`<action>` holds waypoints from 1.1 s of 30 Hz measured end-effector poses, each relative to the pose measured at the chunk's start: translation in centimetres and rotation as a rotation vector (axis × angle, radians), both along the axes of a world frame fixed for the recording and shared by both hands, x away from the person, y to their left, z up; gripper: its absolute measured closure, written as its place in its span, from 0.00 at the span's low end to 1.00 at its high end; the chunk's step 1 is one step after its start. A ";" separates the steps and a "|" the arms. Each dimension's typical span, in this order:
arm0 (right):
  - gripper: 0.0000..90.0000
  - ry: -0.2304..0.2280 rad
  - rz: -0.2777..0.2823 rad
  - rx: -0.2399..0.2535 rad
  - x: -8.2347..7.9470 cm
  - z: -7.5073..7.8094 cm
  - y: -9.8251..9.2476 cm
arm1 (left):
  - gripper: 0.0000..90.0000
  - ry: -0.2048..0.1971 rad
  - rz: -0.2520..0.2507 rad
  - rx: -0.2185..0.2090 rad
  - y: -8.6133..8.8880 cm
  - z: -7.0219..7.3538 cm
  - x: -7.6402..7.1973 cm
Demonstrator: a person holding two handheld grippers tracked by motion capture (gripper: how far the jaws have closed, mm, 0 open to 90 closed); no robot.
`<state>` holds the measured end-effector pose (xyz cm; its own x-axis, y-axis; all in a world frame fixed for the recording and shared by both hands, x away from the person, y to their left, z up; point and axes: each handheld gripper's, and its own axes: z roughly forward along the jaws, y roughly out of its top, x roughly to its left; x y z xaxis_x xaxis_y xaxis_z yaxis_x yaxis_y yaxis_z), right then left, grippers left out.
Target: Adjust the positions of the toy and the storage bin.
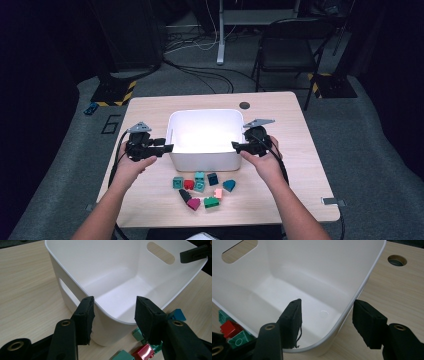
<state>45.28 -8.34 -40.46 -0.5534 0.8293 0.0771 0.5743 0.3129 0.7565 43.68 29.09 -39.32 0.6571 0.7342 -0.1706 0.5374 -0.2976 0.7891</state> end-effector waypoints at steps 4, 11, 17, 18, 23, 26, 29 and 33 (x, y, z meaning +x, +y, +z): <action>0.46 0.012 0.003 0.015 0.0 0.1 -0.2 | 0.53 0.003 0.008 -0.013 0.1 -0.2 0.1; 0.46 -0.005 0.002 0.005 -0.7 1.0 -0.6 | 0.50 -0.016 0.015 -0.014 0.3 0.2 0.0; 0.46 -0.033 -0.003 0.025 -1.7 2.2 -1.6 | 0.50 -0.029 0.021 -0.012 0.7 0.9 -0.2; 0.46 -0.044 -0.004 0.025 -2.1 2.5 -1.9 | 0.50 -0.034 0.028 -0.014 0.8 1.0 -0.3; 0.46 -0.068 0.003 0.034 -3.1 2.9 -2.6 | 0.49 -0.040 0.049 -0.021 1.6 0.9 -0.4; 0.47 -0.079 0.009 0.029 -3.9 2.9 -3.0 | 0.48 -0.045 0.062 -0.015 1.9 0.7 -0.3; 0.47 -0.080 0.017 0.032 -4.5 2.8 -3.4 | 0.48 -0.053 0.070 0.003 2.2 0.7 -0.4; 0.47 -0.080 0.031 0.038 -5.2 2.5 -4.0 | 0.48 -0.065 0.079 0.004 2.7 0.8 -0.7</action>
